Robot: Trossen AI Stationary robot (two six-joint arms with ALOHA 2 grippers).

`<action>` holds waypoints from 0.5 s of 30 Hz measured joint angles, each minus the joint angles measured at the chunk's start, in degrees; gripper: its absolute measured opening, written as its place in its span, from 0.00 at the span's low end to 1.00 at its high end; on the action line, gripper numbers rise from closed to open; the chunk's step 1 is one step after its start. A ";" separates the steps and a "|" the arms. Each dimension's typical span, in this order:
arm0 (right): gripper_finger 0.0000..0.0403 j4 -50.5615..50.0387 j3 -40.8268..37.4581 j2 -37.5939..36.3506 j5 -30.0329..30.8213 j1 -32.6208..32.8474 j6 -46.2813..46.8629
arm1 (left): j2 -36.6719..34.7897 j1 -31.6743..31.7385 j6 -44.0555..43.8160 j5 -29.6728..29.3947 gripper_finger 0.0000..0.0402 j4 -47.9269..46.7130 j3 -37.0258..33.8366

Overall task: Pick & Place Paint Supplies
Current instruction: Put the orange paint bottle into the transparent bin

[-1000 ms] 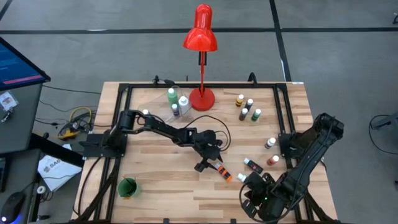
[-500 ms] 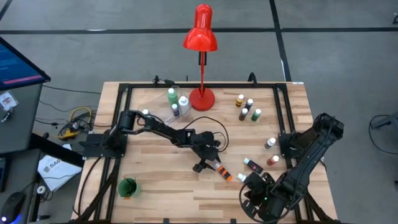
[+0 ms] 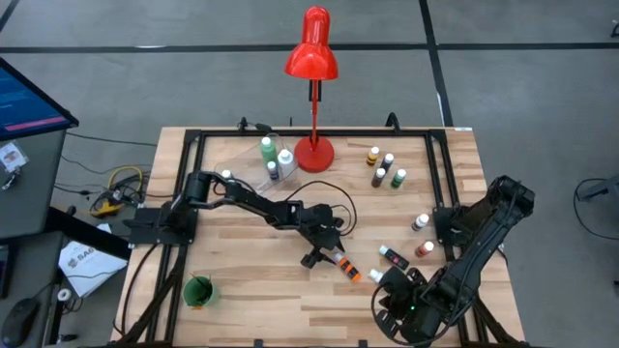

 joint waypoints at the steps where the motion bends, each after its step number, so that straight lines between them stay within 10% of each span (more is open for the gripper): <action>1: 0.00 0.05 0.00 0.00 0.00 0.00 -0.01 | 0.00 -0.08 0.00 -0.12 0.54 0.03 0.00; 15: 0.00 0.22 0.00 0.00 0.00 0.04 -0.42 | 0.59 -0.50 1.07 -1.81 0.41 0.66 -0.04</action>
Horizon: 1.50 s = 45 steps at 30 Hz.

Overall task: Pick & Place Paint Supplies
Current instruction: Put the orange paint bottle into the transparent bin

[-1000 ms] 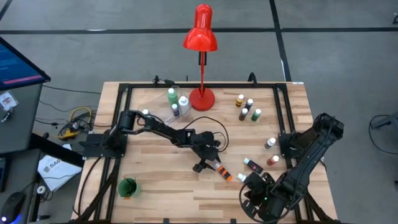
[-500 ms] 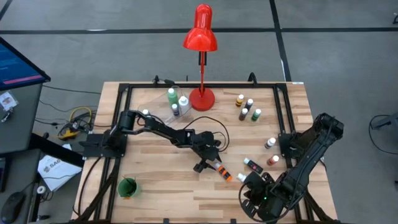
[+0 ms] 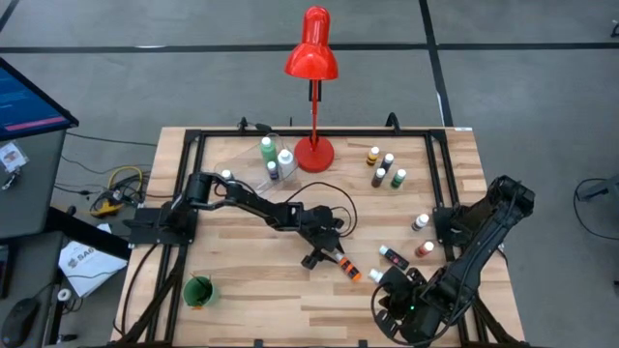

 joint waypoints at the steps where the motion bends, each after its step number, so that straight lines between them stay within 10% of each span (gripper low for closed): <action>1: 0.00 0.00 0.00 0.00 0.00 0.00 0.00 | 0.00 0.00 0.00 0.00 0.40 -0.03 0.00; 26: 0.00 0.10 0.00 0.00 0.00 0.10 -0.20 | -3.93 -1.73 -11.32 -4.36 0.25 -2.68 0.00; 45: 0.00 0.35 -0.02 0.00 0.48 0.09 -1.70 | -37.55 -1.47 -31.86 -21.30 0.25 -43.68 0.04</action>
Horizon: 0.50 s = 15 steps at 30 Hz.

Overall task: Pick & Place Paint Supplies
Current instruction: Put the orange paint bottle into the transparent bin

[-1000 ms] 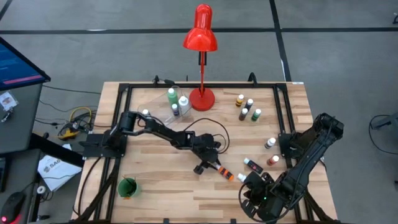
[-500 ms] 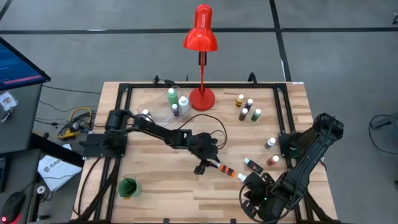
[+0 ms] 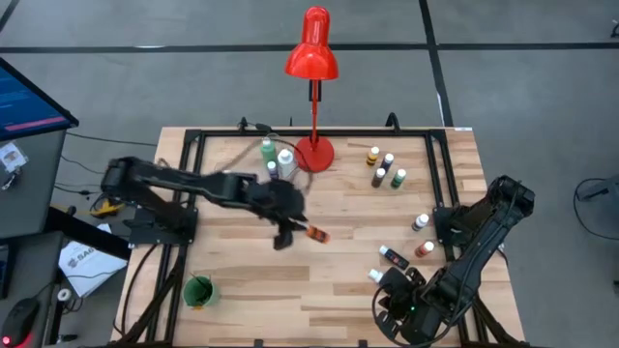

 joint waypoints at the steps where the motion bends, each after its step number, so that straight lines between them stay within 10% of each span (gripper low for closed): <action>1: 0.00 0.03 0.00 0.00 0.03 -0.04 0.00 | -1.94 0.47 -0.71 -1.34 0.24 -2.52 0.00; 15: 0.00 0.07 -0.02 -0.02 0.17 -0.89 0.02 | -15.75 5.20 0.15 -5.62 0.15 -16.16 -3.45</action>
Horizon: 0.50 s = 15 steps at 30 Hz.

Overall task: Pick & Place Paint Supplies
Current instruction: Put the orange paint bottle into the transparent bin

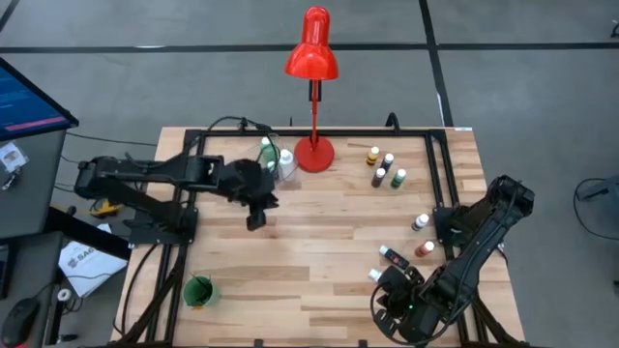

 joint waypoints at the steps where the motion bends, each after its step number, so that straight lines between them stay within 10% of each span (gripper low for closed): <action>1: 0.00 0.08 0.02 0.00 0.00 0.02 0.00 | -0.27 -0.53 0.04 0.28 0.15 0.23 -0.91; 8: 0.00 -0.02 0.02 0.04 0.02 -0.58 0.00 | -0.31 -6.89 4.90 4.70 0.29 1.10 -6.91; 15: 0.00 -0.02 0.02 0.07 0.04 -1.43 -1.35 | -0.34 -10.99 3.12 -3.06 0.48 1.09 -8.94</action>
